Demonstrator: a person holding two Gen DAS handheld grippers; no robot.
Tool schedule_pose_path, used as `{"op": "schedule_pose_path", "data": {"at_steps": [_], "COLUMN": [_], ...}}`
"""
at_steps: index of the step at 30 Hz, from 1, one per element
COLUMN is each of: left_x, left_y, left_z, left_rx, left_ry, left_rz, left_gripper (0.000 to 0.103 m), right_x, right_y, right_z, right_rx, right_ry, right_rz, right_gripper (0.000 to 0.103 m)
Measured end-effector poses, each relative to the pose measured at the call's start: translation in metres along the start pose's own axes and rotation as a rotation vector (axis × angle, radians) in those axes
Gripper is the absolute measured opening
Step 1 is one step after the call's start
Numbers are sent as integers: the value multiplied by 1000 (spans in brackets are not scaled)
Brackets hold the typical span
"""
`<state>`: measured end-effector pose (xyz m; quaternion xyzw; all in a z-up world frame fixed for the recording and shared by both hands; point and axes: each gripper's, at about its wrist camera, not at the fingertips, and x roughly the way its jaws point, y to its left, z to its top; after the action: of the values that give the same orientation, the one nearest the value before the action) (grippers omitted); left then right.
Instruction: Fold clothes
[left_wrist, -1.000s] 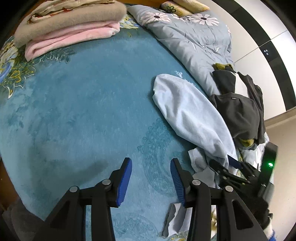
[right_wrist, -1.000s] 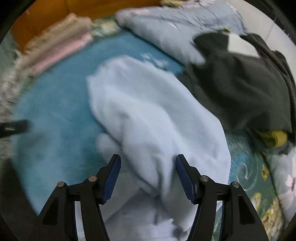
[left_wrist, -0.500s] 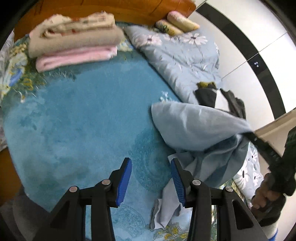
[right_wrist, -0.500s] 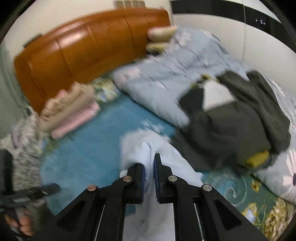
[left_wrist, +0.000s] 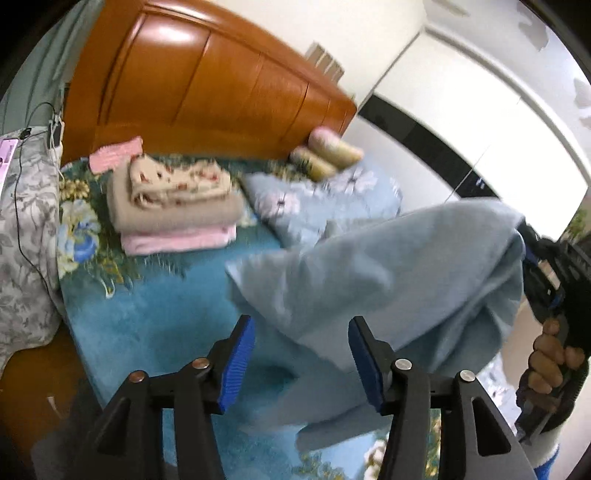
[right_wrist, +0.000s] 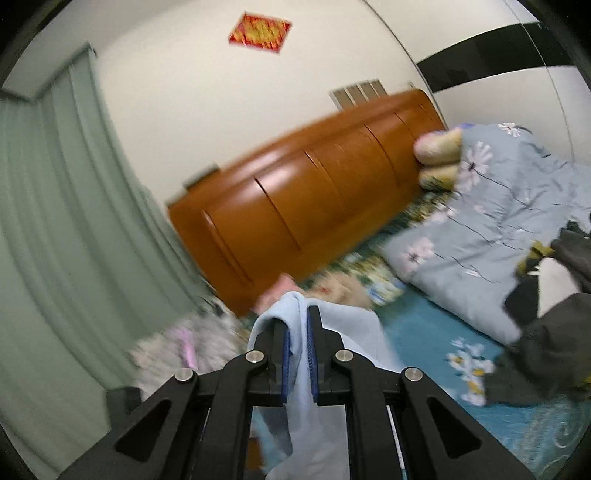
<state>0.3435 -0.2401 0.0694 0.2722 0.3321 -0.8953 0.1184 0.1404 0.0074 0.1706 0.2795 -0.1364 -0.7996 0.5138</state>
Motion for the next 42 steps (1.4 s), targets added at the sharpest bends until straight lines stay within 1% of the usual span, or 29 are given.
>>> {"op": "schedule_pose_path", "data": {"at_steps": [3,4,5,7,8,10,12,13,14,16,20,23,25,28,30,32,33,34,35,36,38,40,42], "left_x": [-8,-7,0,15,23,39,58,68,79,103,152,186,210,248,262,268,271,274,276,277,277,269,256], "left_y": [11,16,20,26,28,30,29,28,28,24,8,-1,2,17,22,17,14,12,9,5,-1,3,16], "left_z": [9,10,8,3,0,-7,-16,-20,-24,-33,-47,-54,-58,-63,-65,-70,-72,-74,-76,-77,-79,-64,-41], "left_rx": [-21,-31,-42,-54,-49,-41,-17,-2,13,63,229,356,423,443,433,459,472,485,503,528,562,515,433], "left_ry": [-33,-31,-13,33,59,110,164,191,221,289,405,470,515,596,617,611,609,606,599,586,547,474,393], "left_rz": [-6,-6,-2,7,14,29,47,57,64,82,130,147,170,207,207,219,224,230,243,264,305,330,365], "left_gripper": [60,60,60,60,60,60,60,60,60,60,60,60,60,60,59,56,41,32,17,7,4,4,4], "right_x": [-17,-21,-17,-2,8,31,36,34,30,20,5,2,2,6,9,14,16,18,19,19,20,21,21], "right_y": [-16,-24,-40,-79,-99,-149,-190,-210,-223,-242,-267,-268,-267,-263,-262,-262,-261,-260,-260,-261,-262,-262,-258], "right_z": [7,7,2,-19,-33,-78,-116,-135,-144,-155,-146,-147,-155,-179,-195,-208,-212,-215,-216,-217,-218,-217,-215], "right_rx": [32,43,59,91,85,88,167,238,286,361,422,419,408,421,448,467,471,475,480,488,510,514,495], "right_ry": [-31,-31,-5,80,131,288,379,411,420,414,383,412,445,510,550,592,608,619,622,621,615,612,610], "right_rz": [-17,-35,-86,-229,-314,-554,-643,-660,-677,-705,-771,-753,-744,-742,-728,-720,-716,-714,-713,-711,-701,-690,-683], "right_gripper": [9,9,9,9,9,9,8,7,7,7,7,7,7,8,8,8,8,8,8,8,8,8,8]}}
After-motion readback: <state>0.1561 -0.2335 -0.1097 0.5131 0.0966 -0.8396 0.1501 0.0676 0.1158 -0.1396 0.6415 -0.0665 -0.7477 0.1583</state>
